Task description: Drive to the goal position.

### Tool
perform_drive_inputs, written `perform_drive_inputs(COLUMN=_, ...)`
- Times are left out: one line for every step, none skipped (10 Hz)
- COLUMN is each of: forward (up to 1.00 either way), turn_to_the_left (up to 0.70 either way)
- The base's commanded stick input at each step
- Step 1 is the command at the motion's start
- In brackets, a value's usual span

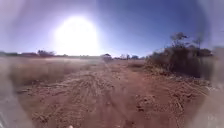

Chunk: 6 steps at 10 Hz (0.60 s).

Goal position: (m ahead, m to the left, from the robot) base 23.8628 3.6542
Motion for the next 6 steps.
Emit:
perform_drive_inputs(forward=0.5, turn_to_the_left=0.0)
perform_drive_inputs(forward=0.5, turn_to_the_left=0.0)
perform_drive_inputs(forward=0.5, turn_to_the_left=0.0)
perform_drive_inputs(forward=0.5, turn_to_the_left=0.0)
perform_drive_inputs(forward=0.5, turn_to_the_left=0.0)
perform_drive_inputs(forward=0.5, turn_to_the_left=0.0)
